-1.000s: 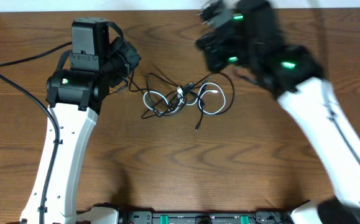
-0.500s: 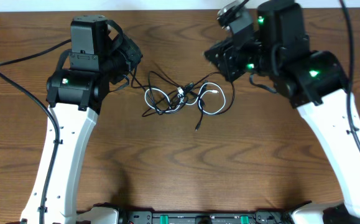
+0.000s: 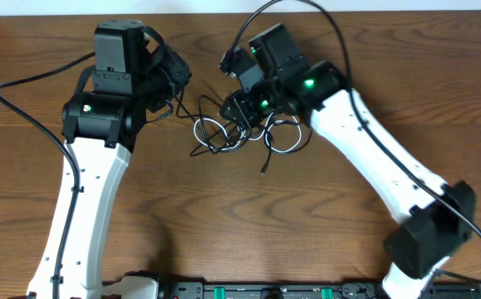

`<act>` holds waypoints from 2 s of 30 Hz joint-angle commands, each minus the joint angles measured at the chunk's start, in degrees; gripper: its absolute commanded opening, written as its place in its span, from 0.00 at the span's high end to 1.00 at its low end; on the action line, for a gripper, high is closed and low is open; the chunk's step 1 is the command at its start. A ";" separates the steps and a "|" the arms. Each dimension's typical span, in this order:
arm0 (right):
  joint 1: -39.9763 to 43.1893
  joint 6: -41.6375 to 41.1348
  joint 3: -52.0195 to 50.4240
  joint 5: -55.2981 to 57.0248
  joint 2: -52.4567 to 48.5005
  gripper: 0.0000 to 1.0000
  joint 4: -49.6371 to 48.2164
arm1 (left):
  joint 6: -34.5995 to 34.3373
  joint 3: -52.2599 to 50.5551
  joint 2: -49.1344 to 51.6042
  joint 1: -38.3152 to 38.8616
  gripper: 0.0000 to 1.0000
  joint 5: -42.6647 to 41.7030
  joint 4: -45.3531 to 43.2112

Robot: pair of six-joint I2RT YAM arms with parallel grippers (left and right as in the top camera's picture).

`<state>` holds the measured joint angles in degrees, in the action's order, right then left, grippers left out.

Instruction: Untangle cables

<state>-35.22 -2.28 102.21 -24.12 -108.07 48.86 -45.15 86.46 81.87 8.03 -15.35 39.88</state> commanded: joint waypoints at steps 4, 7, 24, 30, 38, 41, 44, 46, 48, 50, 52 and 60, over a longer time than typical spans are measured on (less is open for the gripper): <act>-0.52 0.61 0.09 -5.62 -3.28 0.64 -0.35 | 0.48 0.66 -0.52 0.09 0.93 -0.74 -0.02; -0.74 -0.57 0.09 -9.46 -3.63 0.68 -1.33 | 0.48 0.66 -0.52 0.09 0.92 -1.11 -0.04; -4.02 -2.60 0.04 7.96 -7.34 0.66 -2.80 | 0.33 0.66 -0.52 0.09 0.92 -1.16 0.17; -3.72 6.32 0.04 9.77 -7.34 0.73 -1.07 | 0.33 0.66 -0.52 0.07 0.92 -1.16 0.17; -3.85 12.22 -0.50 5.03 -7.37 0.75 0.79 | 0.33 0.66 -0.52 0.07 0.93 -1.14 0.17; -3.76 12.24 -0.72 3.17 -7.37 0.76 0.83 | 0.33 0.66 -0.52 0.07 0.92 -1.14 0.15; -3.76 12.33 -1.33 3.02 -7.37 0.76 0.46 | 0.33 0.66 -0.52 0.09 0.93 -1.16 0.15; -3.72 12.63 -2.67 2.97 -7.37 0.75 -1.01 | 0.33 0.66 -0.52 0.09 0.93 -1.16 0.17; -3.61 12.52 -4.63 2.71 -7.37 0.76 -3.56 | 0.33 0.66 -0.52 0.09 0.92 -1.16 0.17; -3.61 11.58 -5.46 2.51 -7.37 0.79 -5.09 | 0.35 0.66 -0.52 0.07 0.92 -1.14 0.17; -3.48 11.08 -5.46 2.54 -7.34 0.87 -6.16 | 0.35 0.66 -0.52 0.09 0.93 -1.14 0.17; -3.06 10.16 -5.03 2.54 -6.91 0.99 -6.84 | 0.35 0.66 -0.52 0.07 0.92 -1.14 0.17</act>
<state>-39.05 8.80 96.90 -21.04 -115.28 41.95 -45.15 86.46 81.87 8.03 -16.23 40.07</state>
